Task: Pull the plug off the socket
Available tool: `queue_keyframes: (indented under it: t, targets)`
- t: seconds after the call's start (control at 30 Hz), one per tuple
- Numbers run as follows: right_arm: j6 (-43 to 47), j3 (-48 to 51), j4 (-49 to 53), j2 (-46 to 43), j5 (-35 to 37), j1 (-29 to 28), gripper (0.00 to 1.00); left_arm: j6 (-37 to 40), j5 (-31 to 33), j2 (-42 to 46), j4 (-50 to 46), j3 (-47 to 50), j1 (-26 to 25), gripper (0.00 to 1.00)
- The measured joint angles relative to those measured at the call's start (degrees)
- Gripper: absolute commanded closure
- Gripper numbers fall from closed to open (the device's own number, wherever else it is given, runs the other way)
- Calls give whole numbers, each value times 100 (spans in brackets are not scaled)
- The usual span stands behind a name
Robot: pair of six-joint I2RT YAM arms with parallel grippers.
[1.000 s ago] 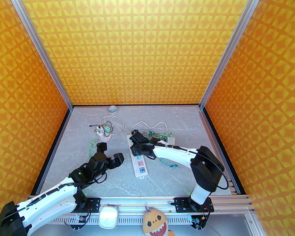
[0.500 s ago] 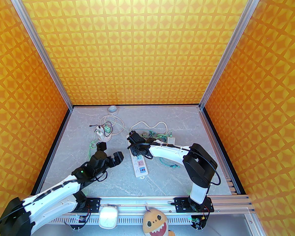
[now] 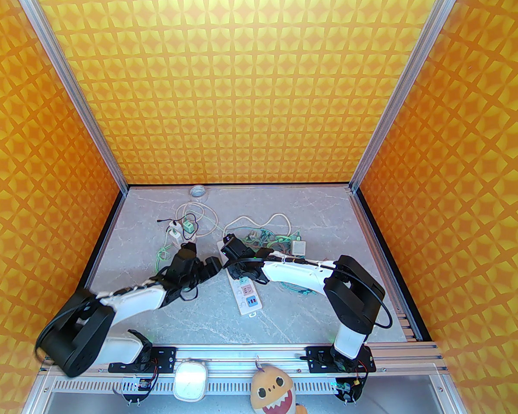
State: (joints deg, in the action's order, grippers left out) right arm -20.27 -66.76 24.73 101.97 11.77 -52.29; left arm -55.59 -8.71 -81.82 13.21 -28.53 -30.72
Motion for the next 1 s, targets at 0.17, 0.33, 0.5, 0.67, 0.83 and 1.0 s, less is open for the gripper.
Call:
queue_keyframes:
  t: [0.17,0.33,0.5,0.67,0.83,1.0]
  targets:
    - [0,9,-17,0,-11,-4,61,9,-103,-520,260,-299,33,40]
    - [0,15,-28,0,-11,-4,61,-9,-205,-957,472,-437,42,50]
    - [0,37,-59,0,-13,-4,61,-35,-278,-1178,610,-503,42,51]
    - [0,37,-61,0,-13,-4,61,-79,-326,-1285,680,-581,52,51]
    - [0,37,-61,0,-13,-4,61,-98,-374,-1403,708,-686,70,51]
    - [0,37,-59,0,-9,-4,61,-142,-376,-1451,708,-704,79,60]
